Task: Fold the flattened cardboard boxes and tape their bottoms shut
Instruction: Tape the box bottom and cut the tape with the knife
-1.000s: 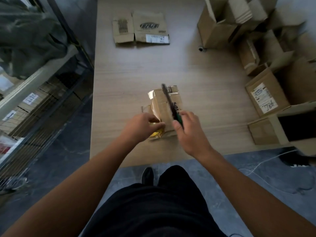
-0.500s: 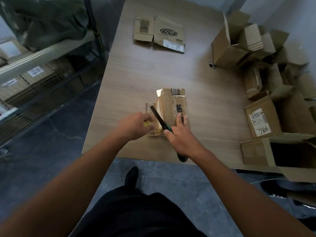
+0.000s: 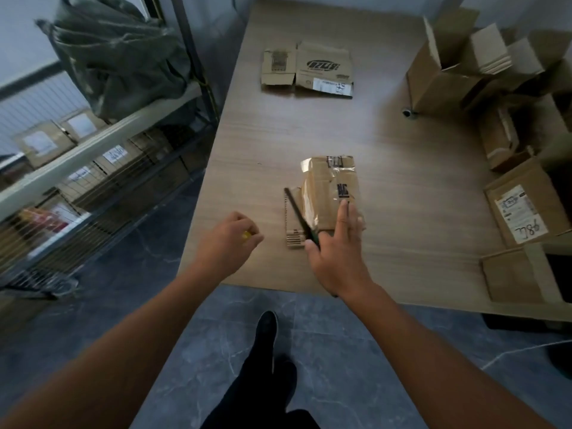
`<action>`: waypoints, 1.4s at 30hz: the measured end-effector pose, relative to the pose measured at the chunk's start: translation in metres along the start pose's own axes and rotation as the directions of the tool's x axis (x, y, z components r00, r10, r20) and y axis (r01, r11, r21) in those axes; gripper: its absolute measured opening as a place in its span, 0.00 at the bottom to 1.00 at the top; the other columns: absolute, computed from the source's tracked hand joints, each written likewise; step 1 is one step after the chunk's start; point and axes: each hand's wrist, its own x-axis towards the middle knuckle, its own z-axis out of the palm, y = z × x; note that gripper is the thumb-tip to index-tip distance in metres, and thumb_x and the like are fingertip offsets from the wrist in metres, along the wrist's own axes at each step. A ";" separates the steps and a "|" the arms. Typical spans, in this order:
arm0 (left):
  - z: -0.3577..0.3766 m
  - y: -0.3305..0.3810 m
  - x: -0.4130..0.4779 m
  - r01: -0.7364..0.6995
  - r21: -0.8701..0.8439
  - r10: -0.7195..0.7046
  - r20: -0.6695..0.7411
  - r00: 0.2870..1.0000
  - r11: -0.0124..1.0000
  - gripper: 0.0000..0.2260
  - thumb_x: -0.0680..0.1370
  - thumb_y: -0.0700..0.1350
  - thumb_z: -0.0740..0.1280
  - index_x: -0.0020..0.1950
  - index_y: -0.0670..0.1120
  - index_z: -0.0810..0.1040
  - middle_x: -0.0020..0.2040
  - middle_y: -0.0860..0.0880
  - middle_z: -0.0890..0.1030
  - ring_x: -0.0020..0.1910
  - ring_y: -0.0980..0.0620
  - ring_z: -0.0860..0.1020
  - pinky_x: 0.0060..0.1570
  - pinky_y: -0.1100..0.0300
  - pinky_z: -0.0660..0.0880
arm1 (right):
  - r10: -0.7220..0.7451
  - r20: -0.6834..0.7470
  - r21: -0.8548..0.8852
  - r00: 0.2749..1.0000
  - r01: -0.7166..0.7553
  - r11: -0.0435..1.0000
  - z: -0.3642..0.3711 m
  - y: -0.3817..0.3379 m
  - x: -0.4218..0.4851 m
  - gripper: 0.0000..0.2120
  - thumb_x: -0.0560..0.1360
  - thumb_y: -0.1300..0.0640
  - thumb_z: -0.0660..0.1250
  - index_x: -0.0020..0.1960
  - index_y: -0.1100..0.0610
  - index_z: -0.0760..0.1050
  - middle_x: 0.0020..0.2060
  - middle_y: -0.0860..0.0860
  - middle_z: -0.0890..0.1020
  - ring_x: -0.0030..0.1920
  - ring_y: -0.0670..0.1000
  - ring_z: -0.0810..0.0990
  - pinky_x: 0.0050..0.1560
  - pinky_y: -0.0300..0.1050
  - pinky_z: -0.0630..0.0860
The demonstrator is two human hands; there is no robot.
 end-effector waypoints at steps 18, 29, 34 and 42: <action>0.055 -0.123 -0.011 -0.213 0.279 0.247 -0.093 0.965 0.936 0.11 0.72 0.41 0.77 0.53 0.48 0.82 0.60 0.47 0.74 0.52 0.41 0.74 0.47 0.48 0.73 | -0.094 -0.030 -0.221 0.995 0.085 0.972 0.044 -0.057 -0.007 0.20 0.78 0.38 0.58 0.38 0.50 0.78 0.79 0.60 0.30 0.77 0.63 0.25 0.76 0.68 0.34; 0.049 -0.128 0.010 -0.270 0.210 0.287 -0.056 0.956 0.940 0.08 0.81 0.48 0.67 0.55 0.50 0.85 0.57 0.48 0.76 0.52 0.41 0.75 0.47 0.48 0.68 | -0.102 -0.465 -0.266 0.879 -0.029 0.963 0.083 -0.059 -0.045 0.15 0.80 0.47 0.65 0.43 0.58 0.76 0.78 0.62 0.57 0.79 0.68 0.54 0.74 0.73 0.52; 0.046 -0.117 0.012 -0.166 0.159 0.166 0.015 0.986 0.973 0.20 0.79 0.44 0.66 0.71 0.55 0.74 0.62 0.49 0.73 0.60 0.43 0.73 0.54 0.47 0.69 | 0.026 -0.448 -0.163 0.894 -0.110 0.981 0.128 -0.083 -0.049 0.17 0.81 0.45 0.61 0.48 0.59 0.77 0.50 0.58 0.79 0.48 0.60 0.78 0.53 0.57 0.68; 0.047 -0.118 0.016 -0.064 0.080 0.070 -0.073 0.995 0.995 0.23 0.77 0.45 0.70 0.70 0.48 0.68 0.70 0.44 0.67 0.69 0.42 0.67 0.67 0.49 0.66 | 0.259 -0.221 0.070 0.940 -0.249 0.966 0.156 -0.110 0.035 0.19 0.83 0.47 0.58 0.66 0.59 0.68 0.62 0.61 0.73 0.59 0.63 0.72 0.56 0.59 0.71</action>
